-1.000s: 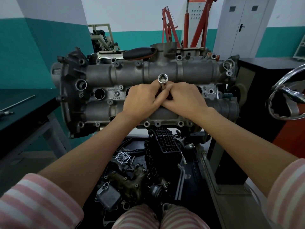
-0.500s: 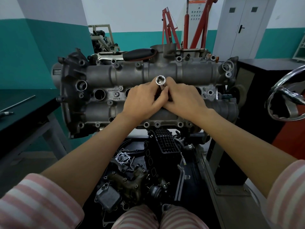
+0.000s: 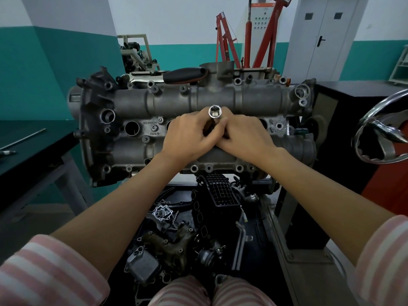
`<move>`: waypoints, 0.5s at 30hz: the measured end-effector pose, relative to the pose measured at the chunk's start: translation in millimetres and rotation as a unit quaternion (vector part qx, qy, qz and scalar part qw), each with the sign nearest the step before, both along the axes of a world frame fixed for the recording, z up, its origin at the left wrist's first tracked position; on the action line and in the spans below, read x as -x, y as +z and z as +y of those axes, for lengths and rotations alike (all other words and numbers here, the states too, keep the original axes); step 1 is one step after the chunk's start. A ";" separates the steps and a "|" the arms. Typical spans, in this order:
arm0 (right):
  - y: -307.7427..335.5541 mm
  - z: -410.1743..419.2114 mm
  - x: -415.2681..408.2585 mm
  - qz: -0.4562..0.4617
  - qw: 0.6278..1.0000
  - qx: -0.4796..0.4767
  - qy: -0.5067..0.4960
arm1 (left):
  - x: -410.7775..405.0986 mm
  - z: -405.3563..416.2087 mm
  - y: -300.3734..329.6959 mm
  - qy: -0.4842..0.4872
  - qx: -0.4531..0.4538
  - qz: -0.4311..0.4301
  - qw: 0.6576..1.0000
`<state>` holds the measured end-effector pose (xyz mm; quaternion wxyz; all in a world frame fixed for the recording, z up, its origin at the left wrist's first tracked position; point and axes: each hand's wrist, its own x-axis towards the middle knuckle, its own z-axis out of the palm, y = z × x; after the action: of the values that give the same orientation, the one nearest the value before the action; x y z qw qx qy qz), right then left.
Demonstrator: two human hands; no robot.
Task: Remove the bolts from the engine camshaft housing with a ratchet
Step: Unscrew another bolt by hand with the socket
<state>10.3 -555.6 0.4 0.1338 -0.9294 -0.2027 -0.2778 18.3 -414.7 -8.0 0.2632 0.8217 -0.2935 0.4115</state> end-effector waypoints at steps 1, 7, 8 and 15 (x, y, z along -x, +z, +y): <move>-0.3 -0.1 -0.7 -0.004 1.000 -0.002 -0.003 | 0.4 0.0 0.1 -0.002 -0.004 -0.001 1.000; 0.4 0.3 -3.2 0.000 1.000 -0.002 0.008 | -0.6 0.4 -0.4 0.008 -0.016 -0.017 1.000; 0.4 0.0 -3.7 0.002 1.000 -0.004 0.010 | 0.0 0.8 0.7 0.007 -0.008 -0.020 1.000; -0.5 -0.2 -3.3 -0.008 1.000 0.001 0.010 | -0.4 -0.4 -1.0 0.008 -0.009 -0.019 1.000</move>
<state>13.7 -555.8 -0.1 0.1344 -0.9251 -0.2137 -0.2835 18.7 -415.1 -9.0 0.2468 0.8187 -0.2954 0.4261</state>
